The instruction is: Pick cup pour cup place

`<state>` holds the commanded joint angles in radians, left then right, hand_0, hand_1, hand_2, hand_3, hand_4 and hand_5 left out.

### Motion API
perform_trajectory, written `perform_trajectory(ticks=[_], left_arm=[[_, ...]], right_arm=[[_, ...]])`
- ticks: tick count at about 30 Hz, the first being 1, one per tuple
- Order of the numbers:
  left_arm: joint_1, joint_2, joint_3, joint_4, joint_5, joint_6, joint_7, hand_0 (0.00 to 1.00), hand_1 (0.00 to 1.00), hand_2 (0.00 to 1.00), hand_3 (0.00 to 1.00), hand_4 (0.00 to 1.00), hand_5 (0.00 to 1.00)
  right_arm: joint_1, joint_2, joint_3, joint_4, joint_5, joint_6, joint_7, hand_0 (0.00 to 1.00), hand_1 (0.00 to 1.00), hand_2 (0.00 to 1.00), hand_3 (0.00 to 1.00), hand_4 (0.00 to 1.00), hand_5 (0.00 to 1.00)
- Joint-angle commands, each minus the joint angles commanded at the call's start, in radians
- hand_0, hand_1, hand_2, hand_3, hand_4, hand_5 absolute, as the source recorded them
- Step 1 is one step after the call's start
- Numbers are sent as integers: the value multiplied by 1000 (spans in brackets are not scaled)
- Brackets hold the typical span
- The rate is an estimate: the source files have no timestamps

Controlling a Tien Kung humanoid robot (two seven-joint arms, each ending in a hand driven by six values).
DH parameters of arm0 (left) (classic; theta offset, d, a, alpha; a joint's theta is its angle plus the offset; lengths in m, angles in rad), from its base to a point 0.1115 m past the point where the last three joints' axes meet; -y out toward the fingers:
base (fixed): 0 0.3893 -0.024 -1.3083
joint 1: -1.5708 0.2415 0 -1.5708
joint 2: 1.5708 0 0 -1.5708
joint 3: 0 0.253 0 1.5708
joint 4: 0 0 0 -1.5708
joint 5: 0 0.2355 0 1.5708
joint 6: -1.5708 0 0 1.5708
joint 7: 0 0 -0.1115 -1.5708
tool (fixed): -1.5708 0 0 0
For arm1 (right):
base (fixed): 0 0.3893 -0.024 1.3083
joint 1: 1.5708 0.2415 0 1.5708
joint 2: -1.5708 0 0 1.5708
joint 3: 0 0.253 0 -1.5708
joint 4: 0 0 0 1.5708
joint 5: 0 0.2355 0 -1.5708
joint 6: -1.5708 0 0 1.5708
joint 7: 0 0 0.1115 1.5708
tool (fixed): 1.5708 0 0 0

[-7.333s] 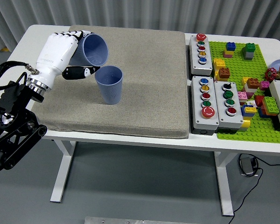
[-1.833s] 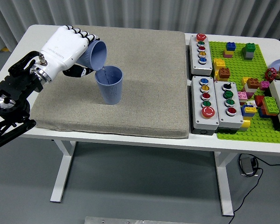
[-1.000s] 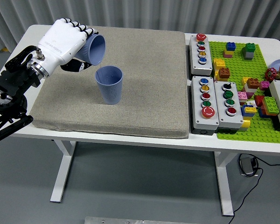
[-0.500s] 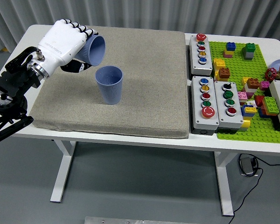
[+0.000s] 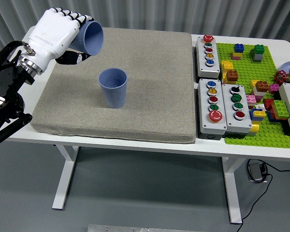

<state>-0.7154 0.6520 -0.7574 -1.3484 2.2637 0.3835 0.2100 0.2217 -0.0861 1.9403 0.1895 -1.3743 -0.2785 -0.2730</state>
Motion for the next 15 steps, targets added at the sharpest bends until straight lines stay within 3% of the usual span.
perform_trajectory(ticks=[2,8,15], left_arm=[[10,-8,-28,9,-13,17,-14,508,533,561,567,671,93],[58,-45,-115,40,-216,110,-96,498,530,565,567,668,96],[146,-111,-180,41,-507,236,-249,500,535,567,567,672,110]], right_arm=[[0,0,1,0,-1,0,0,674,598,563,577,2,45],[-6,3,2,1,-6,1,-3,673,599,563,577,2,47],[-19,7,9,2,-21,4,-7,673,599,563,578,2,44]])
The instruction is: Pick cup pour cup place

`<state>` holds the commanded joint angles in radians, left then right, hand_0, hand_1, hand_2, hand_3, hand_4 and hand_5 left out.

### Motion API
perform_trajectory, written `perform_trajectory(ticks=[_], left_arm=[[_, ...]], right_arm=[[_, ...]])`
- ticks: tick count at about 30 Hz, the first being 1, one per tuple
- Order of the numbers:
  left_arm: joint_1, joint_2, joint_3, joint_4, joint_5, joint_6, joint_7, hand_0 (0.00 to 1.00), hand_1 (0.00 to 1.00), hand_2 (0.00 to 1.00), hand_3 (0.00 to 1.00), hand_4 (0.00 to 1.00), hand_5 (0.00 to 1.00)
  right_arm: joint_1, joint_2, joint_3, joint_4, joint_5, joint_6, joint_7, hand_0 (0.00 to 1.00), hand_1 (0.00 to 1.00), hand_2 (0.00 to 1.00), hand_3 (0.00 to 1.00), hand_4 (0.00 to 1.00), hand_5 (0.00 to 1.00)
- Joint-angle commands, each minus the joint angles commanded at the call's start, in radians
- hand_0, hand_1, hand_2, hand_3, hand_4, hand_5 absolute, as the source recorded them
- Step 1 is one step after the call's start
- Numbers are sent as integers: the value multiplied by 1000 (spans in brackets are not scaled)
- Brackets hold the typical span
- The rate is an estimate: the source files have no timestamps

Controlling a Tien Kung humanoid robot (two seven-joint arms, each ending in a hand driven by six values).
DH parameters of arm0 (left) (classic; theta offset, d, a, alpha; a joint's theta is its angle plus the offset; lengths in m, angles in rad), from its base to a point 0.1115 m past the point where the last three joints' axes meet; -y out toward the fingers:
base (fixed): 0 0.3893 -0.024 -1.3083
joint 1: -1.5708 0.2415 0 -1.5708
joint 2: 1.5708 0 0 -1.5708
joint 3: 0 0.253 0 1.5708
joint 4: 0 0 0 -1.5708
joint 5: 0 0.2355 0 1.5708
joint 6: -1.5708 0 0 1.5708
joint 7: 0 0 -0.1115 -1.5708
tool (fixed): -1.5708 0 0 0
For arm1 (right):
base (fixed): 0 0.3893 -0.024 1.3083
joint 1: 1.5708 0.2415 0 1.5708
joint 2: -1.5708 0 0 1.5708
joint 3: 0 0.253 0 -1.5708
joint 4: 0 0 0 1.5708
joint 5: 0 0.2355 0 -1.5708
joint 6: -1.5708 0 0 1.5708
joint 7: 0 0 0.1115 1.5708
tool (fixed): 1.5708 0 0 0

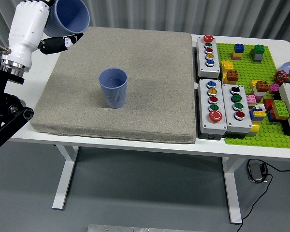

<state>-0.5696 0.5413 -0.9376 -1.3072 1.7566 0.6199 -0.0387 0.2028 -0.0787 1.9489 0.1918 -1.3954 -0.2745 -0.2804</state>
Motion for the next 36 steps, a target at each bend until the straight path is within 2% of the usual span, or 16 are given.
perform_trajectory(ticks=[5,7,8,14,16,18,24,25,27,32,36], left_arm=[[61,-49,-16,-16,-208,16,-42,503,537,571,568,680,119],[91,-76,-15,-16,-292,24,-65,503,537,571,568,680,119],[98,-82,-13,-15,-338,26,-71,503,541,577,566,687,152],[151,-138,-10,21,-567,26,-97,504,543,578,566,688,150],[153,-141,-10,24,-581,26,-99,504,543,578,566,688,150],[177,-176,-24,44,-564,26,-116,504,543,578,566,688,150],[203,-223,-48,67,-474,26,-133,509,547,585,567,686,162],[204,-224,-49,67,-472,26,-134,509,547,585,567,686,162],[212,-247,-59,84,-478,26,-148,510,547,585,568,687,165],[220,-282,-75,112,-498,26,-175,512,548,586,568,685,167],[220,-299,-74,140,-513,26,-188,512,548,586,568,685,167]], right_arm=[[-7,2,6,1,-14,3,-3,674,600,563,578,2,45],[-9,3,8,1,-15,4,-2,674,600,563,578,2,45],[-10,3,9,1,-16,4,-2,674,600,563,579,2,46],[-7,3,7,-1,-12,5,0,674,600,563,579,2,45],[-6,3,6,-1,-12,5,1,674,600,563,579,2,45],[-6,3,7,-2,-12,5,2,674,600,563,579,2,45],[-6,5,11,-2,-16,7,4,674,600,563,580,2,46],[-6,5,11,-2,-16,7,4,674,600,563,580,2,46],[-4,5,13,-3,-18,8,5,675,600,563,580,2,45],[-2,6,14,-3,-18,7,5,674,600,563,580,2,44],[-1,7,12,-3,-17,7,6,674,600,563,580,2,44]])
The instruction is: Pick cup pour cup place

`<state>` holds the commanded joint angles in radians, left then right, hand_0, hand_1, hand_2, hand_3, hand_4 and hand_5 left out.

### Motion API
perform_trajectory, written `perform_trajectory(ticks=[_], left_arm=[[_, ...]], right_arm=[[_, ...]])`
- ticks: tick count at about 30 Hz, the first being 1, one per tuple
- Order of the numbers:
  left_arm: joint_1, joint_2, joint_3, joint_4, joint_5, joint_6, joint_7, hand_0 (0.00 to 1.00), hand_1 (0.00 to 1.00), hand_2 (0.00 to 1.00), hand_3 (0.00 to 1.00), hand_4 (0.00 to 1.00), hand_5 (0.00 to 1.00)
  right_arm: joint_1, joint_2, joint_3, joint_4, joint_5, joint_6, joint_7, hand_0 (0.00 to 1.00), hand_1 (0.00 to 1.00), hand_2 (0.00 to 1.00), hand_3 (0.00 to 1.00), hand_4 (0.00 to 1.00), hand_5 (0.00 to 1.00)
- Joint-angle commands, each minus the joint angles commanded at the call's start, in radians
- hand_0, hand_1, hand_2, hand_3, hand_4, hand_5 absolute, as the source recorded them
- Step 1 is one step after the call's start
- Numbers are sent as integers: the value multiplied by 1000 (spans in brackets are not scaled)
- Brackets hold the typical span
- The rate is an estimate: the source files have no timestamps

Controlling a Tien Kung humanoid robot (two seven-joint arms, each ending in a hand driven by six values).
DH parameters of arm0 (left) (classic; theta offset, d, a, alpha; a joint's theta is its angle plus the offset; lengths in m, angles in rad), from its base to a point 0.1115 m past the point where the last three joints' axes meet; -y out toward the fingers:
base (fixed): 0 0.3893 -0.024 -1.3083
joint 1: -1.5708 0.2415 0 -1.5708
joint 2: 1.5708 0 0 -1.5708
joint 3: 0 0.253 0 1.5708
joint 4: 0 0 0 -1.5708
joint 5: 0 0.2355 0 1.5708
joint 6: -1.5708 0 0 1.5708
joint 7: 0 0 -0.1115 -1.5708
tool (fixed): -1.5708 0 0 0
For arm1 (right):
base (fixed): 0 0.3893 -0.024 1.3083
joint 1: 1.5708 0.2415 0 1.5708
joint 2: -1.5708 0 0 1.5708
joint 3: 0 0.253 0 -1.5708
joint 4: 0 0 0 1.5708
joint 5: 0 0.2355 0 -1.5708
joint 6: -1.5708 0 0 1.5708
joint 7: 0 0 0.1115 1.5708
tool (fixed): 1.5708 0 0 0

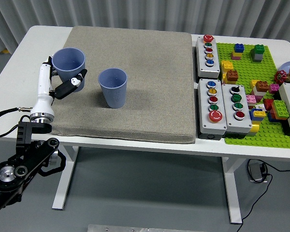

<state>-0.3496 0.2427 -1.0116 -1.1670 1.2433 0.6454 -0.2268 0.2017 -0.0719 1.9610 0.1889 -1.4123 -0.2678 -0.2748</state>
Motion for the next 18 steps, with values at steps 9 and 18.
perform_trajectory(ticks=[9,18], left_arm=[[-4,-11,26,79,-66,0,-91,519,559,593,568,685,172],[-5,-19,55,139,-146,0,-206,529,567,603,565,684,174]], right_arm=[[-1,1,-2,0,4,-1,1,674,600,563,580,2,42],[-1,3,-3,0,3,-2,0,674,600,563,580,2,42]])
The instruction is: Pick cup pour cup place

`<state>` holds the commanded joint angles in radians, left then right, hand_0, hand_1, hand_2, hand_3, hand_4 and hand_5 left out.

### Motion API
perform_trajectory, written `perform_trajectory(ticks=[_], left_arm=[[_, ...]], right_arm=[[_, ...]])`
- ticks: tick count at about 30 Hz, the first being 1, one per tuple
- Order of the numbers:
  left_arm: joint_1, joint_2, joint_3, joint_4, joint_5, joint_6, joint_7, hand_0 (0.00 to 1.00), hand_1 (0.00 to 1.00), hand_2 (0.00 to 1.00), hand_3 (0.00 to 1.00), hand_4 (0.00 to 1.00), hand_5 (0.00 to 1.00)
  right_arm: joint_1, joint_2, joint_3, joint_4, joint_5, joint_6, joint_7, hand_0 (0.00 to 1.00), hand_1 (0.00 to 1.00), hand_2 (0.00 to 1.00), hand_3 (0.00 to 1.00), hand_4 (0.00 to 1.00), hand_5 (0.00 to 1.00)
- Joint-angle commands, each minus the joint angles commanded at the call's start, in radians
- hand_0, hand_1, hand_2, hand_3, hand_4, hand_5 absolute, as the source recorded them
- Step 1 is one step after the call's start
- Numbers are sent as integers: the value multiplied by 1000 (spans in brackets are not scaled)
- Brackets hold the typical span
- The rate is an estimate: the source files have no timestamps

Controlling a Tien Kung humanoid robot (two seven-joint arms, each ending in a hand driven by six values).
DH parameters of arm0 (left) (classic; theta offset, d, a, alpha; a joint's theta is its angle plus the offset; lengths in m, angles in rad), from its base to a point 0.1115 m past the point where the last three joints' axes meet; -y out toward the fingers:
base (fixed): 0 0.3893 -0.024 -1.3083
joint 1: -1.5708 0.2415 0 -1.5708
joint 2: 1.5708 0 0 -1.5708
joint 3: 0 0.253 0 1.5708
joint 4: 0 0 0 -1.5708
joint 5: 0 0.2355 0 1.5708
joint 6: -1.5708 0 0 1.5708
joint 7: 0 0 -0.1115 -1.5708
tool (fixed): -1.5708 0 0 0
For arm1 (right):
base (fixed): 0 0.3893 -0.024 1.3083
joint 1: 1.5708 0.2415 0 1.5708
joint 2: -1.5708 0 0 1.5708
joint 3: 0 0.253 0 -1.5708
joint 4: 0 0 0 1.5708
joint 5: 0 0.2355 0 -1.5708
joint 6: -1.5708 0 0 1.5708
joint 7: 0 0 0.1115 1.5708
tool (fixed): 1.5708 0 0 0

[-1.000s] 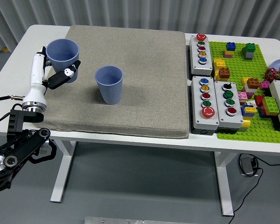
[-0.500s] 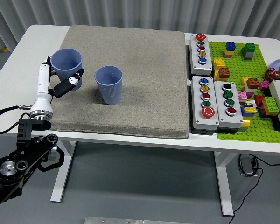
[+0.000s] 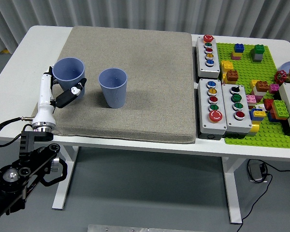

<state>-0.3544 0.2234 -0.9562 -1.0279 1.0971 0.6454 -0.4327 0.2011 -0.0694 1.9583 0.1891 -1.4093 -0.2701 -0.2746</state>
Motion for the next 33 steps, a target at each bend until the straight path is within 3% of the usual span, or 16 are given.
perform_trajectory(ticks=[19,21,32,33], left_arm=[[4,-14,37,81,-40,0,-51,545,586,614,565,683,181],[5,-15,39,86,-46,0,-56,553,591,628,563,714,223],[6,-15,45,89,-39,0,-57,558,598,628,566,711,215],[7,-15,43,89,-37,0,-56,579,631,667,605,764,265]], right_arm=[[-6,3,-6,1,0,-3,-2,674,600,563,580,2,41],[-6,3,-7,1,-1,-3,-2,674,599,563,579,2,41],[-8,4,-7,1,2,-4,-3,674,599,563,579,2,41],[-9,3,-7,1,2,-3,-2,675,599,562,578,2,39]])
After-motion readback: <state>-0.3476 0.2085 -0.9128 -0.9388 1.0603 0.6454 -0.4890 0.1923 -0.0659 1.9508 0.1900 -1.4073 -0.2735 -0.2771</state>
